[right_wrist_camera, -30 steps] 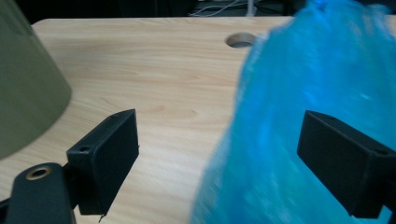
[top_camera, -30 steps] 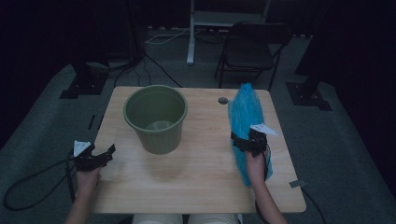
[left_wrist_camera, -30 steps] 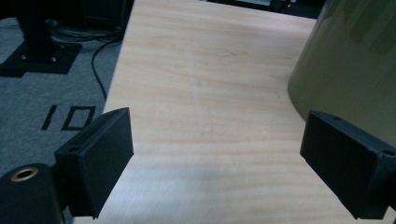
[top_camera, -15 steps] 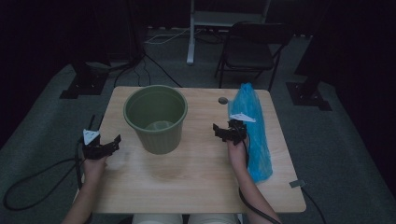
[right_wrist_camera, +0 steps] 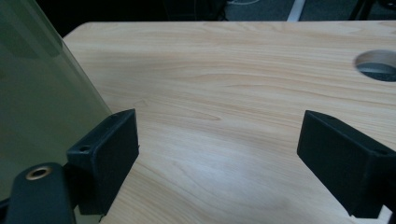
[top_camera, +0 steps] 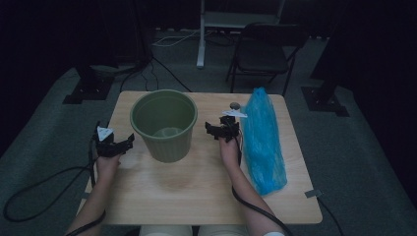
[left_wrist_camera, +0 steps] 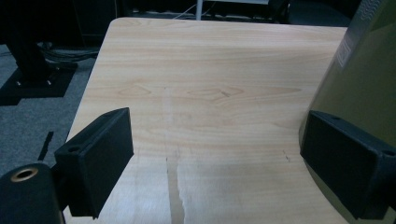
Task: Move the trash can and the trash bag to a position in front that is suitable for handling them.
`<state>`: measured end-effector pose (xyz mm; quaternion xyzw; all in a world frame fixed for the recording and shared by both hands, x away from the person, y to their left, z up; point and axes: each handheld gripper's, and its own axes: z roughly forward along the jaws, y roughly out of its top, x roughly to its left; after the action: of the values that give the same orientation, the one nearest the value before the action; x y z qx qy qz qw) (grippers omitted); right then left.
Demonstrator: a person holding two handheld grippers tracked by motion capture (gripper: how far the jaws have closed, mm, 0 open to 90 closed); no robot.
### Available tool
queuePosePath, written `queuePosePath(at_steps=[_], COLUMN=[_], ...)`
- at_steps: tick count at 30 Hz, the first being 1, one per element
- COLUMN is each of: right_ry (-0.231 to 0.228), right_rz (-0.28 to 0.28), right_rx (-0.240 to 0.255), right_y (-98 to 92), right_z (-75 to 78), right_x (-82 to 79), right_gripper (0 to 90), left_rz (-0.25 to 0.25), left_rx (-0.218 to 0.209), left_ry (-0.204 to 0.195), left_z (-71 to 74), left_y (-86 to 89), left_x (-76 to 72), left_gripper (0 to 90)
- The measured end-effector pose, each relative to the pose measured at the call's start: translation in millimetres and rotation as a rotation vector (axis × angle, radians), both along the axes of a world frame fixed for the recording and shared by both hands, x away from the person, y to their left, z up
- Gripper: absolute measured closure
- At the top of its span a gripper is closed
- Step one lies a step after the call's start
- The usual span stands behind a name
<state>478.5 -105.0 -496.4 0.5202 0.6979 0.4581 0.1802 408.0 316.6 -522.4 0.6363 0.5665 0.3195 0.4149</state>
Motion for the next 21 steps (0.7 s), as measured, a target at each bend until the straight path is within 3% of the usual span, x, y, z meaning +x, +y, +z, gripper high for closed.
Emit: queuePosePath(at_steps=[8, 11, 14, 21], right_ry=[0.040, 0.060, 0.041, -0.001], right_rz=[0.033, 0.050, 0.070, 0.079], right_rx=[-0.031, -0.012, -0.020, -0.051], right_y=[30.6, 38.4, 45.7, 46.2], right_z=[-5.6, -6.9, -6.5, -4.6], right_x=[14.6, 17.2, 15.5, 8.3], right_gripper=[12.1, 12.1, 13.6, 15.7], left_rz=[-0.004, 0.007, -0.034, -0.017], left_rx=[0.029, 0.009, 0.030, 0.024], left_ry=[-0.012, -0.011, -0.016, -0.016], left_z=[4.8, 5.8, 6.6, 6.0], left_y=[-9.8, -13.2, -22.6, -26.4], left_x=[14.9, 17.6, 17.5, 13.9], left_gripper=[10.0, 9.9, 9.9, 10.7])
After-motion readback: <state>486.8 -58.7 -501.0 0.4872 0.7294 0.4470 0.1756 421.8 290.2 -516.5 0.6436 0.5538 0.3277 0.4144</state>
